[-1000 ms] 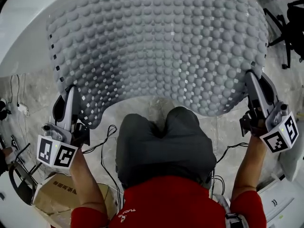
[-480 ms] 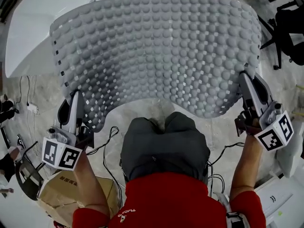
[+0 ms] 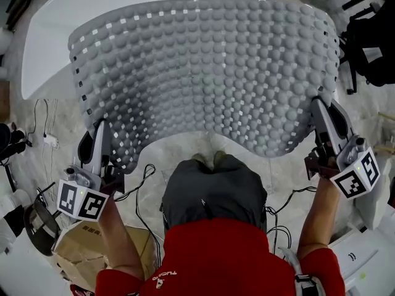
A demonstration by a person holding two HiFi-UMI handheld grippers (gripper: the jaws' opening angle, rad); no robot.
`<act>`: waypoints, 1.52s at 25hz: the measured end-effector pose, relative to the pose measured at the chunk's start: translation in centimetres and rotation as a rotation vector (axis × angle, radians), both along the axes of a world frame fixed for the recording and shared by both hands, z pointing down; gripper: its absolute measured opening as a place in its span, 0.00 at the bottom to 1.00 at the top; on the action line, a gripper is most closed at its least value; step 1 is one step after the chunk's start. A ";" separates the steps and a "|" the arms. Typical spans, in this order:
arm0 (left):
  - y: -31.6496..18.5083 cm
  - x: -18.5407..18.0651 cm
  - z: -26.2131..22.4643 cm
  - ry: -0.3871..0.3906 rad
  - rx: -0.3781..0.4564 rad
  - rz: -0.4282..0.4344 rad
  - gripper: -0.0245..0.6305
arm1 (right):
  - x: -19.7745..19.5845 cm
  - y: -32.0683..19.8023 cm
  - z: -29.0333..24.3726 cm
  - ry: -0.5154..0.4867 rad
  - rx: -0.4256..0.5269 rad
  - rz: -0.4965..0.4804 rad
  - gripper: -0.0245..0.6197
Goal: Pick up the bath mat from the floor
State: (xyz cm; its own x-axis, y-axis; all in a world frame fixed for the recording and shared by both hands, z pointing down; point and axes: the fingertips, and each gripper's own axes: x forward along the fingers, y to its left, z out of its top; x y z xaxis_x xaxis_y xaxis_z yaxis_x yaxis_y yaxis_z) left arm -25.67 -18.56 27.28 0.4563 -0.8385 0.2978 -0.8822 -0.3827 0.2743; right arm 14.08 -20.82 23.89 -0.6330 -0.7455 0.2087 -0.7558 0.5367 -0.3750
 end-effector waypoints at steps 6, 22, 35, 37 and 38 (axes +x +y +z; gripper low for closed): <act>0.0 0.0 -0.5 -0.010 -0.014 0.008 0.10 | -0.3 0.1 0.6 -0.036 -0.023 0.011 0.10; -0.1 -0.1 -0.3 0.068 0.057 -0.009 0.10 | -1.1 -0.3 -1.8 -0.007 0.063 -0.013 0.10; 0.1 -0.1 -0.8 0.074 0.103 -0.012 0.10 | -0.7 -0.2 -2.0 -0.048 0.115 -0.005 0.10; 0.2 -0.1 -1.0 0.076 0.109 -0.015 0.10 | -0.4 -0.2 -1.8 -0.050 0.122 -0.005 0.10; 0.1 0.0 -1.0 0.077 0.112 -0.016 0.10 | -0.3 -0.3 -1.7 -0.050 0.125 -0.005 0.10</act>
State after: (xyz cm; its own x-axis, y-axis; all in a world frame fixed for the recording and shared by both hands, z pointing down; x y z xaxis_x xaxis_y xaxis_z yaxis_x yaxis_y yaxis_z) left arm -25.70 -18.41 26.27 0.4609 -0.8717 0.1667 -0.8664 -0.4012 0.2975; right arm 13.73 -21.08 22.16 -0.6442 -0.7604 0.0826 -0.7350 0.5856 -0.3419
